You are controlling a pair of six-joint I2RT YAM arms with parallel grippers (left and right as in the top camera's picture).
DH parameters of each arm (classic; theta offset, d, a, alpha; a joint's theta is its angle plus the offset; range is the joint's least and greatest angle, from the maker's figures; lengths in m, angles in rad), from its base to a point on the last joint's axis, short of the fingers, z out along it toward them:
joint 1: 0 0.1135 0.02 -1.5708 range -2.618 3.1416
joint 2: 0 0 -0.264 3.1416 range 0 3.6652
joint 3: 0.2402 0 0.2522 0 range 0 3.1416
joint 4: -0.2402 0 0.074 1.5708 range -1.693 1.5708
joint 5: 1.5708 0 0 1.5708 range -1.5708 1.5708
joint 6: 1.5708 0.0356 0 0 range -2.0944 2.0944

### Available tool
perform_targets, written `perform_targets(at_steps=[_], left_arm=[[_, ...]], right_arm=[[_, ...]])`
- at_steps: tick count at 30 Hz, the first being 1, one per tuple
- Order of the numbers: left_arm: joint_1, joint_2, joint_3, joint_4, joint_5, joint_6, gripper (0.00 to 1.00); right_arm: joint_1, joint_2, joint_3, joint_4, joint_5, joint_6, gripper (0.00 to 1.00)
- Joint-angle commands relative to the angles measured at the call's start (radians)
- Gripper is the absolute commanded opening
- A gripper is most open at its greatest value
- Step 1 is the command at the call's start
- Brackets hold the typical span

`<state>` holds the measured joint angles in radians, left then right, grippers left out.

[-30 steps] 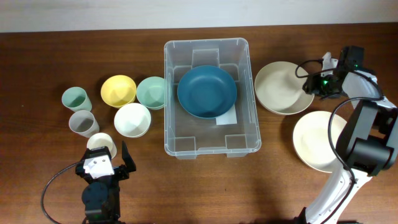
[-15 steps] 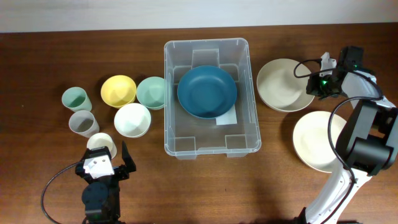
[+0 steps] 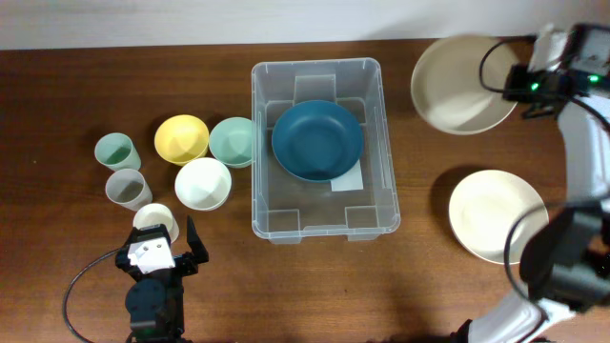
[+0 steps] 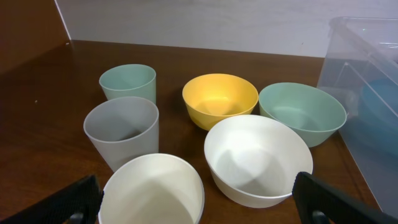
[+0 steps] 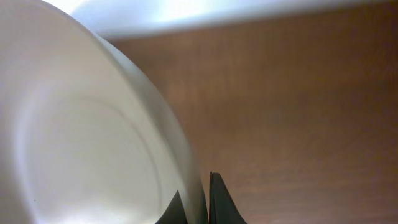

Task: Pack container
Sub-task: 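Lift the cream bowl and set it inside the blue bowl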

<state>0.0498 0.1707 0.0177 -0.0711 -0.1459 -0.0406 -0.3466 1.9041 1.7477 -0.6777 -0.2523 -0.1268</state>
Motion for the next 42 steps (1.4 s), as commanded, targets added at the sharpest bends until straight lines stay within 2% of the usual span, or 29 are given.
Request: perform_targets(at_steps=[1,5,10,15,18,32,33,35,36,42], left_arm=[[-0.004,-0.008,-0.008,0.002,0.01,0.019,1.0],[-0.004,-0.008,-0.008,0.002,0.01,0.019,1.0],[-0.004,-0.008,-0.008,0.002,0.01,0.019,1.0],[-0.004,-0.008,-0.008,0.002,0.011,0.019,0.99],[-0.004,-0.008,-0.008,0.002,0.01,0.019,0.99],[-0.004,-0.008,-0.008,0.002,0.01,0.019,1.0],[-0.004,-0.008,-0.008,0.002,0.01,0.019,1.0],[-0.004,-0.008,-0.008,0.002,0.01,0.019,0.99],[-0.004,-0.008,-0.008,0.002,0.01,0.019,1.0],[-0.004,-0.008,-0.008,0.002,0.01,0.019,1.0]], right_arm=[[0.042,-0.116,0.025,-0.009,-0.006,0.011,0.04],[0.143,-0.164,0.025,-0.018,-0.006,0.006,0.04],[0.338,-0.152,0.025,-0.018,0.002,-0.029,0.04],[0.512,-0.102,0.024,-0.011,0.249,-0.031,0.04],[0.586,-0.041,0.024,-0.014,0.284,-0.031,0.04],[0.663,0.181,0.024,0.024,0.226,-0.031,0.04],[0.663,0.183,0.024,0.024,0.227,-0.031,0.06],[0.662,0.186,0.024,0.031,0.227,-0.031,0.35],[0.661,0.185,0.025,0.04,0.227,-0.031,0.41],[0.658,0.123,0.09,0.02,0.304,-0.047,0.46]])
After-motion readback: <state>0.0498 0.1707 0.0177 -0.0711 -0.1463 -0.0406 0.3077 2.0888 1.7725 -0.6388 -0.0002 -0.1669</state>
